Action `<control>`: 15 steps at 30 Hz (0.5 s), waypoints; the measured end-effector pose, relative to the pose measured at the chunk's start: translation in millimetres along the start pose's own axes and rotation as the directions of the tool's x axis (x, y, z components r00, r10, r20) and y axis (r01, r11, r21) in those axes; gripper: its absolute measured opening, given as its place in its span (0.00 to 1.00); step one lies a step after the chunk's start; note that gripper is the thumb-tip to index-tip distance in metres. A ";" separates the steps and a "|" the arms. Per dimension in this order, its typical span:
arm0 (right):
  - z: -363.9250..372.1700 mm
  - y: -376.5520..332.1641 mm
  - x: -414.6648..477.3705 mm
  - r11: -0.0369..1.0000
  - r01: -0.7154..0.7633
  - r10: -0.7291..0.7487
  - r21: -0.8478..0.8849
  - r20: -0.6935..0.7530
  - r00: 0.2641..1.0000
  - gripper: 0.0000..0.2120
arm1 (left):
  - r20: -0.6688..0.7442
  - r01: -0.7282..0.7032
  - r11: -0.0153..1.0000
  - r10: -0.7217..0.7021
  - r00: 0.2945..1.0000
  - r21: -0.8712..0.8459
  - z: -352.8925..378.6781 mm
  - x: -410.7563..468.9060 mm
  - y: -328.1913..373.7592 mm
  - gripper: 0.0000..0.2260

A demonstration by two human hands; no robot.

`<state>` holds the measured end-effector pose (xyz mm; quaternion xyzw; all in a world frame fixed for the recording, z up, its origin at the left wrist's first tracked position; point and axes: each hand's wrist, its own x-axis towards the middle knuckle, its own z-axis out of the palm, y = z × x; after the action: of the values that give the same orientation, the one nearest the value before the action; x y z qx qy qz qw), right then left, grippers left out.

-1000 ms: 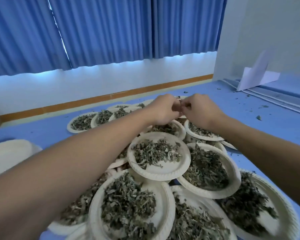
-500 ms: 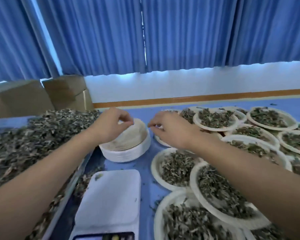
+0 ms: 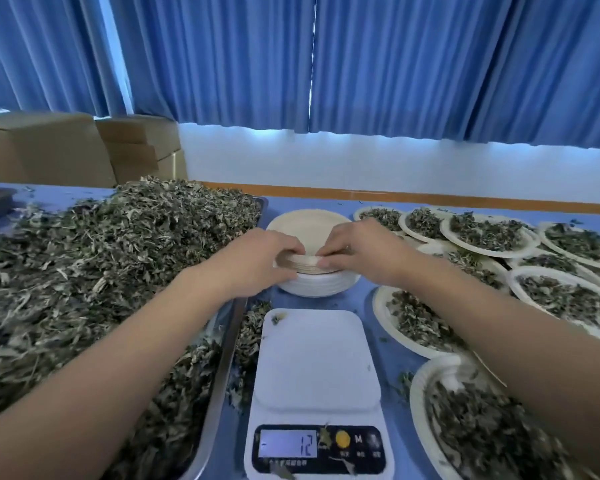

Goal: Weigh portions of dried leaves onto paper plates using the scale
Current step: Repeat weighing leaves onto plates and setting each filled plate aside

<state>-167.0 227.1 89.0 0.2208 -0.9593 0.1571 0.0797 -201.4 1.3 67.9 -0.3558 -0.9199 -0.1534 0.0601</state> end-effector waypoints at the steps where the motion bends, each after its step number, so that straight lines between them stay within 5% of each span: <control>1: -0.7 0.3 1.5 1.000 0.000 0.000 0.018 0.002 1.000 0.08 | -0.008 -0.023 0.999 0.023 1.000 0.032 0.7 1.7 -0.4 0.13; 6: 2.6 2.2 2.0 0.998 0.010 -0.009 0.055 -0.013 1.000 0.08 | -0.042 -0.135 0.988 0.138 0.990 0.076 5.7 7.3 -8.8 0.10; 10: 9.2 5.2 1.7 0.994 0.071 -0.071 -0.088 -0.004 0.997 0.09 | -0.046 -0.181 0.981 0.184 0.982 0.073 10.4 5.9 -16.8 0.21; 15: 29.8 8.6 -1.2 0.870 0.151 -0.114 -0.470 0.105 0.988 0.33 | -0.033 -0.245 0.884 0.281 0.959 0.397 28.4 8.3 -12.3 0.34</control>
<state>-172.3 224.9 58.5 0.2653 -0.9532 -0.0976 0.1069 -215.9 7.2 39.9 -0.4508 -0.8715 0.0262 0.1910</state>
